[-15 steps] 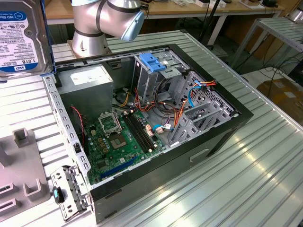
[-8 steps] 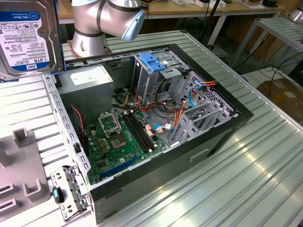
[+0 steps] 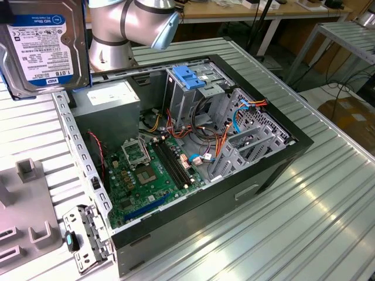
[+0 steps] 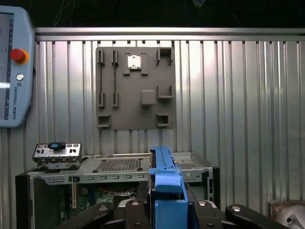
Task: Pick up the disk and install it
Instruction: 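Pick up the disk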
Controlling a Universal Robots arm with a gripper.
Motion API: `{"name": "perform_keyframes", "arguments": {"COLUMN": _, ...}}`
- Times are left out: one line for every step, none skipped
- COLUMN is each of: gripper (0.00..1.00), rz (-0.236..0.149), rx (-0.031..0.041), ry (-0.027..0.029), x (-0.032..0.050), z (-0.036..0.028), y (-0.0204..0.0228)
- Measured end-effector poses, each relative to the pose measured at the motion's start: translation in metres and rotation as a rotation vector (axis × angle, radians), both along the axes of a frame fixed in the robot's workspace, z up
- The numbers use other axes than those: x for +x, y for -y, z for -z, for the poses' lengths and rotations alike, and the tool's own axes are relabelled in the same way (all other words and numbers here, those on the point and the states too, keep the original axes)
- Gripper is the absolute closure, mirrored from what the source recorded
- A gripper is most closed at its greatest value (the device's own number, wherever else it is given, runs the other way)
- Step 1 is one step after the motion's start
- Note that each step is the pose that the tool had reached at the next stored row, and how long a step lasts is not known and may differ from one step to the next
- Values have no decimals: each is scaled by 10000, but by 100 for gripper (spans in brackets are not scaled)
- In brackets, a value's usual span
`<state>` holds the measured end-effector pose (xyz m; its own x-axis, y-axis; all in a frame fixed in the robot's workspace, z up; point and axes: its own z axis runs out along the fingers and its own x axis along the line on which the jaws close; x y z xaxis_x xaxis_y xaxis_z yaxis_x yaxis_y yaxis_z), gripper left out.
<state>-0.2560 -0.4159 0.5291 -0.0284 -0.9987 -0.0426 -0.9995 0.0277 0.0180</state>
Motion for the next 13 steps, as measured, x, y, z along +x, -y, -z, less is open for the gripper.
{"name": "perform_keyframes", "arguments": {"gripper": 63, "rz": 1, "rx": 0, "ry": 0, "x": 19, "z": 0, "y": 1}}
{"name": "perform_keyframes", "arguments": {"gripper": 63, "rz": 0, "rx": 0, "ry": 0, "x": 31, "z": 0, "y": 1}}
{"name": "perform_keyframes", "arguments": {"gripper": 63, "rz": 0, "rx": 0, "ry": 0, "x": 50, "z": 0, "y": 1}}
{"name": "perform_keyframes", "arguments": {"gripper": 63, "rz": 0, "rx": 0, "ry": 0, "x": 66, "z": 0, "y": 2}}
{"name": "perform_keyframes", "arguments": {"gripper": 63, "rz": 0, "rx": 0, "ry": 0, "x": 79, "z": 1, "y": 2}}
{"name": "perform_keyframes", "arguments": {"gripper": 63, "rz": 0, "rx": 0, "ry": 0, "x": 98, "z": 1, "y": 3}}
{"name": "perform_keyframes", "arguments": {"gripper": 63, "rz": 0, "rx": -1, "ry": 0, "x": 124, "z": 1, "y": 3}}
{"name": "perform_keyframes", "arguments": {"gripper": 63, "rz": 0, "rx": 0, "ry": 0, "x": 137, "z": 1, "y": 4}}
{"name": "perform_keyframes", "arguments": {"gripper": 63, "rz": 0, "rx": 0, "ry": 0, "x": 154, "z": 1, "y": 4}}
{"name": "perform_keyframes", "arguments": {"gripper": 63, "rz": 0, "rx": 0, "ry": 0, "x": 167, "z": 1, "y": 5}}
{"name": "perform_keyframes", "arguments": {"gripper": 63, "rz": 0, "rx": 0, "ry": 0, "x": 178, "z": 1, "y": 5}}
{"name": "perform_keyframes", "arguments": {"gripper": 63, "rz": 0, "rx": 0, "ry": 0, "x": 199, "z": 1, "y": 6}}
{"name": "perform_keyframes", "arguments": {"gripper": 63, "rz": 0, "rx": 0, "ry": 0, "x": 221, "z": 1, "y": 7}}
